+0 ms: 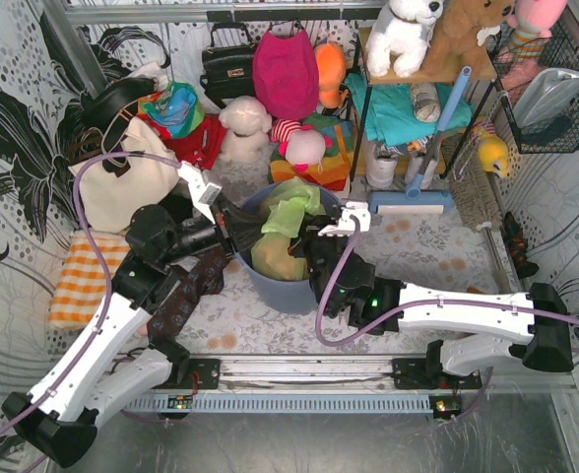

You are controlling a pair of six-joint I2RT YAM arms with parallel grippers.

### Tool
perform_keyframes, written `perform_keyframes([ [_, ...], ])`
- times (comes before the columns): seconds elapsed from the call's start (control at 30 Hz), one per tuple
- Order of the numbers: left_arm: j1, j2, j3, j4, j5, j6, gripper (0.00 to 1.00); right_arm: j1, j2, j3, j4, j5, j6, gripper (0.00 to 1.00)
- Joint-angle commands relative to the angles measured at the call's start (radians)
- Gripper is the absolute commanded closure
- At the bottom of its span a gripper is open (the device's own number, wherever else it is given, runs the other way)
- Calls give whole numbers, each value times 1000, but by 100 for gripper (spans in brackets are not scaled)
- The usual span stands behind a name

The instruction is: Tie the trash bag

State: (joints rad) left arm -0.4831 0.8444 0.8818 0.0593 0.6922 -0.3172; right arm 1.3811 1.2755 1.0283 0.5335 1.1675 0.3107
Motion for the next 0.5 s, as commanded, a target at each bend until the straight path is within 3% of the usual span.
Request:
perform_keyframes([
  [0.0,5,-46,-11,73,32,-58,100,-15,-25,21,-9,-52,38,100],
  [0.27,2,-114,-106,111,62,-151,100,-48,-19,17,12,-140,54,100],
  [0.47,-25,-139,-142,151,85,-212,100,-86,-13,-3,63,-288,62,100],
])
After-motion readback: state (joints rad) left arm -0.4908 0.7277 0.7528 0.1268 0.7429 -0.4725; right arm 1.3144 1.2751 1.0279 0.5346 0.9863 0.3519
